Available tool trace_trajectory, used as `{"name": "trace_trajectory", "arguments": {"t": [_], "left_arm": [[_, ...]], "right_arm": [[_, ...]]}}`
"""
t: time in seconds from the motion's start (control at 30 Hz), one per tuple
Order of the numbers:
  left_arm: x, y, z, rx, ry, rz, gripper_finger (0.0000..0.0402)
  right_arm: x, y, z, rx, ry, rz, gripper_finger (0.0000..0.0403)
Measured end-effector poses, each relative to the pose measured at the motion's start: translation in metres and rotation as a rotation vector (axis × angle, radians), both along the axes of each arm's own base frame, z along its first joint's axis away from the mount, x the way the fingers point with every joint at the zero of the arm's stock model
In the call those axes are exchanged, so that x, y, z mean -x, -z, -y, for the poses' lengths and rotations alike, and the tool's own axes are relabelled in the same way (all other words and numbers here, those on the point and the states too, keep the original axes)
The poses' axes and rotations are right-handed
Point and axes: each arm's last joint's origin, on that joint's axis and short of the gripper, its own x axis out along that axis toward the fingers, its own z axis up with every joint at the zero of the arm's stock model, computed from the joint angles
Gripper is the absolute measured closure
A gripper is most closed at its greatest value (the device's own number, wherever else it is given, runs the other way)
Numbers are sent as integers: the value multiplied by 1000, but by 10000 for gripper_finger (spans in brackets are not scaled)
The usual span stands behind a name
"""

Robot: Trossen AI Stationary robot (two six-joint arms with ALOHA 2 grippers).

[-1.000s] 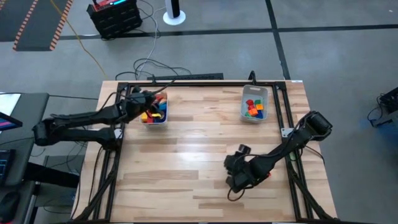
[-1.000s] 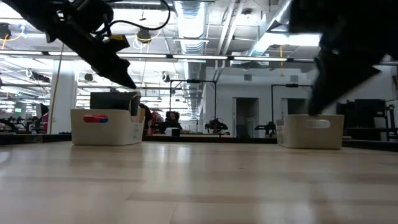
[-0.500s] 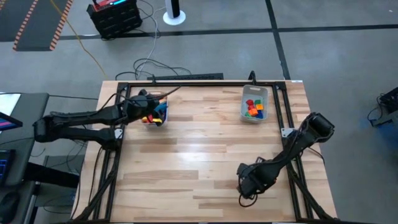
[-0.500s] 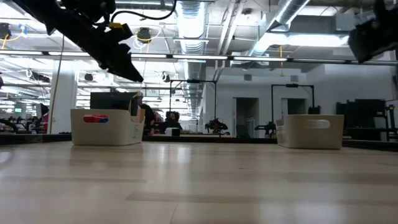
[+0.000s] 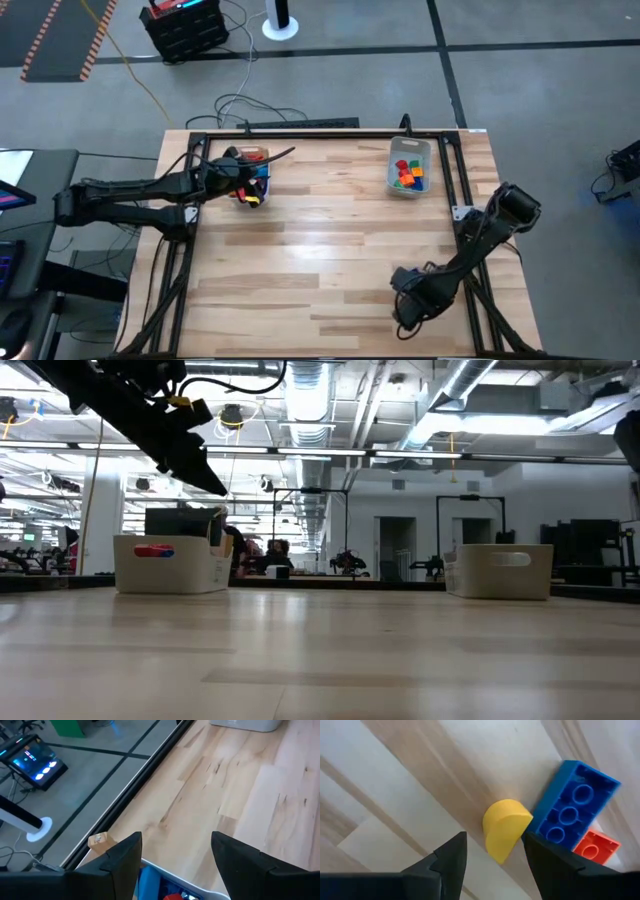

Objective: Sort blocks by size
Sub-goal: Put the small yellow block into the gray bin

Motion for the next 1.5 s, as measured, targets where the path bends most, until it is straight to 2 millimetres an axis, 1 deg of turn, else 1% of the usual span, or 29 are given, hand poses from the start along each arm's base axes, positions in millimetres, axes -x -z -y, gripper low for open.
{"name": "trace_trajectory", "arguments": {"t": [0.13, 0.3, 0.43, 0.57, 0.67, 0.73, 0.77, 0.9, 0.97, 1.03, 1.13, 1.23, 1.37, 1.5], "left_arm": [[0, 0, 0, -1, 0, 1, 168], [0, 0, 0, -1, 0, 1, 168], [0, 0, 0, -13, 8, -11, 168], [0, 0, 0, -13, 8, -10, 168], [0, 0, 0, 10, 0, 9, 168], [-1, 0, 2, 54, 53, 29, 168], [-3, 1, 4, 89, 108, 40, 168], [-16, 8, 20, 245, 368, 58, 168], [-26, 13, 31, 263, 451, 48, 168], [-38, 19, 45, 236, 526, 32, 168], [-57, 30, 69, 112, 613, 12, 168], [-74, 38, 91, -48, 651, 29, 168], [-88, 41, 111, -217, 612, 117, 168], [-96, 46, 128, -381, 602, 139, 168]], "right_arm": [[0, 2, -2, 1, -11, 0, 193], [-9, 21, -5, -1, -72, -19, 220], [-14, 27, -3, -1, -93, -45, 233], [-17, 27, 1, 11, -122, -39, 248], [-18, 24, 3, 21, -160, -29, 272], [-19, 18, 5, 75, -192, 19, 290], [-20, 12, 6, 114, -206, 65, 291], [-20, -22, 13, 276, -240, 332, 291], [-20, -37, 16, 357, -253, 458, 291], [-25, -50, 22, 421, -248, 580, 289], [-41, -64, 30, 480, -246, 715, 281], [-62, -69, 38, 499, -284, 790, 282], [-85, -70, 54, 528, -324, 872, 284], [-102, -72, 71, 515, -355, 997, 284]]}}
